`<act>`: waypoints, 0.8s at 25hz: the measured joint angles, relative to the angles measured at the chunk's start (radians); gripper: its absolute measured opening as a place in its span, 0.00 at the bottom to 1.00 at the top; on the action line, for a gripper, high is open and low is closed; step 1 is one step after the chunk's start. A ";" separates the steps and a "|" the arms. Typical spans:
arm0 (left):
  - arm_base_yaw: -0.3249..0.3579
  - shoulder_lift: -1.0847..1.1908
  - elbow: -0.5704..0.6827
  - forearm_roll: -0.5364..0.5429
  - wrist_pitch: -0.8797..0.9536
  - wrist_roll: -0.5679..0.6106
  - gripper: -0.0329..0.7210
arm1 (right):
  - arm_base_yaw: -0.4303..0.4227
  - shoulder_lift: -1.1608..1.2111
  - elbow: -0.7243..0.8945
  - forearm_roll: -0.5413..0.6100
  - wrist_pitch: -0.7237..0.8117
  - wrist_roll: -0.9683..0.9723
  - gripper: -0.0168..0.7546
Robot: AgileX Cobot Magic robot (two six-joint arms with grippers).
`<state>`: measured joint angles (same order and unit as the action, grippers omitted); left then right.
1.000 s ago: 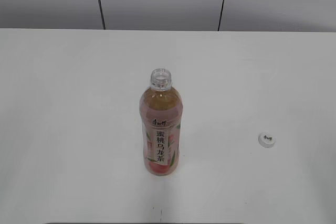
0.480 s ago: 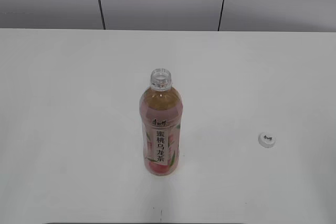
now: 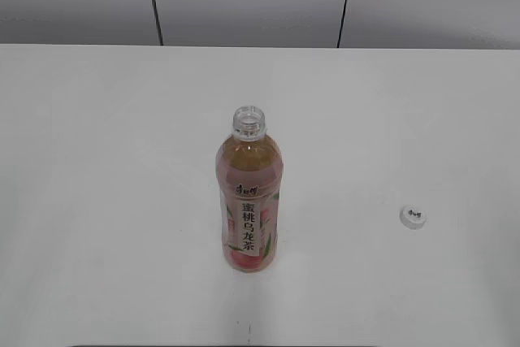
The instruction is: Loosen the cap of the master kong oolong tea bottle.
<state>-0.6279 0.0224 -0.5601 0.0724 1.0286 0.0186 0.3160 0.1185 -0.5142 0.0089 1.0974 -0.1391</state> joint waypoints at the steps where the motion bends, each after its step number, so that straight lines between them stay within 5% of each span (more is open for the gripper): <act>1: 0.000 0.000 0.001 0.002 -0.002 0.000 0.79 | 0.000 0.000 0.000 0.000 0.000 0.000 0.70; 20: 0.011 0.000 0.004 0.005 -0.003 0.001 0.79 | 0.000 -0.003 0.000 -0.001 0.000 0.000 0.70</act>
<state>-0.6173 0.0224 -0.5561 0.0776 1.0255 0.0193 0.3160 0.1152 -0.5142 0.0080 1.0974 -0.1391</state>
